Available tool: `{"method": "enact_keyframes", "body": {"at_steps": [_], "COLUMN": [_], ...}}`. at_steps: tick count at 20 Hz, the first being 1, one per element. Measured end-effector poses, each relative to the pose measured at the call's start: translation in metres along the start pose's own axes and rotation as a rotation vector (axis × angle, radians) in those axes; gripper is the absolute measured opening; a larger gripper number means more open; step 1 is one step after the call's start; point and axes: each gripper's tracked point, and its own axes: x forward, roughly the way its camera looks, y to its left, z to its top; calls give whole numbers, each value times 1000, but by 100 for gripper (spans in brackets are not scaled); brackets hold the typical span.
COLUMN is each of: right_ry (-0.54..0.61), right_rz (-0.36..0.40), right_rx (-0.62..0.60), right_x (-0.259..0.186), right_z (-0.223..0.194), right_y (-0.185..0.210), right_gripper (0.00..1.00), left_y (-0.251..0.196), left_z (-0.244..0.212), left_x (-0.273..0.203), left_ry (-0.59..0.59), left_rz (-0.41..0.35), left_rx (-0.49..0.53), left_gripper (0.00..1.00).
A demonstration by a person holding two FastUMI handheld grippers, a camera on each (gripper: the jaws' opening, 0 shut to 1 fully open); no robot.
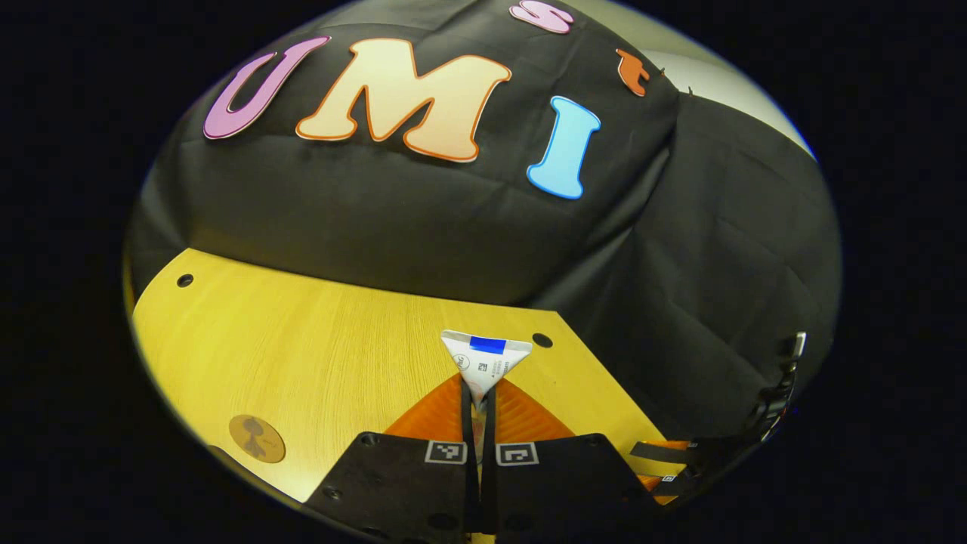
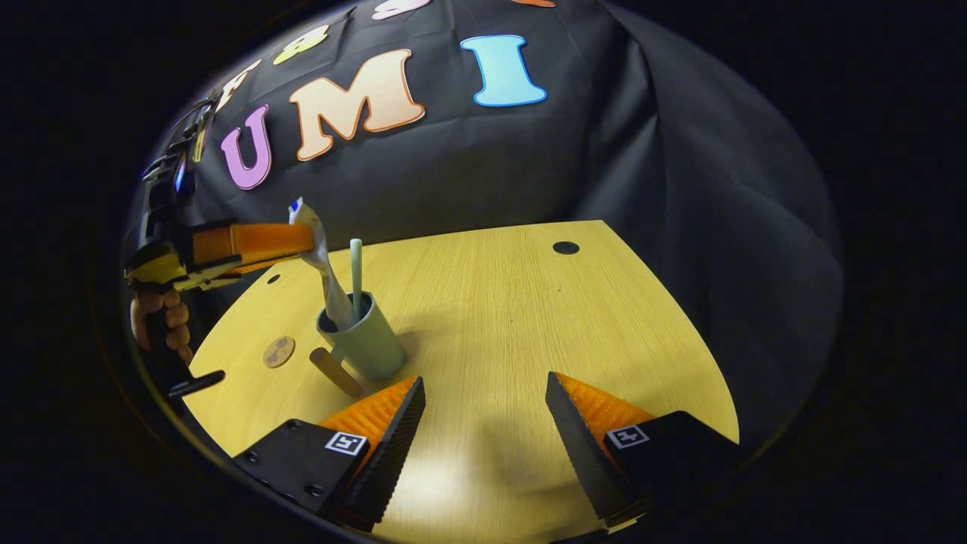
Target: Put the toothbrush and toothpaste on the desktop into the cup, then pick up the cup and place it on the coaster on the desktop.
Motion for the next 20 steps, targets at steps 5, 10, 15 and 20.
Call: {"method": "enact_keyframes", "body": {"at_steps": [5,10,15,20], "right_ry": [3,8,7,9], "right_rz": [17,39,80,143], "right_rx": [-8,-13,-21,-29], "right_x": [2,6,9,10], "right_z": [3,3,7,15], "right_y": [2,3,11,30], "right_gripper": [99,99,99,99], "left_y": [5,0,3,15], "left_z": [-34,-49,-61,-69], "left_x": [5,8,11,1], "left_ry": [56,73,103,137], "left_rz": [34,42,81,147], "left_rx": [41,98,109,145], "left_gripper": [0,0,0,34]}}
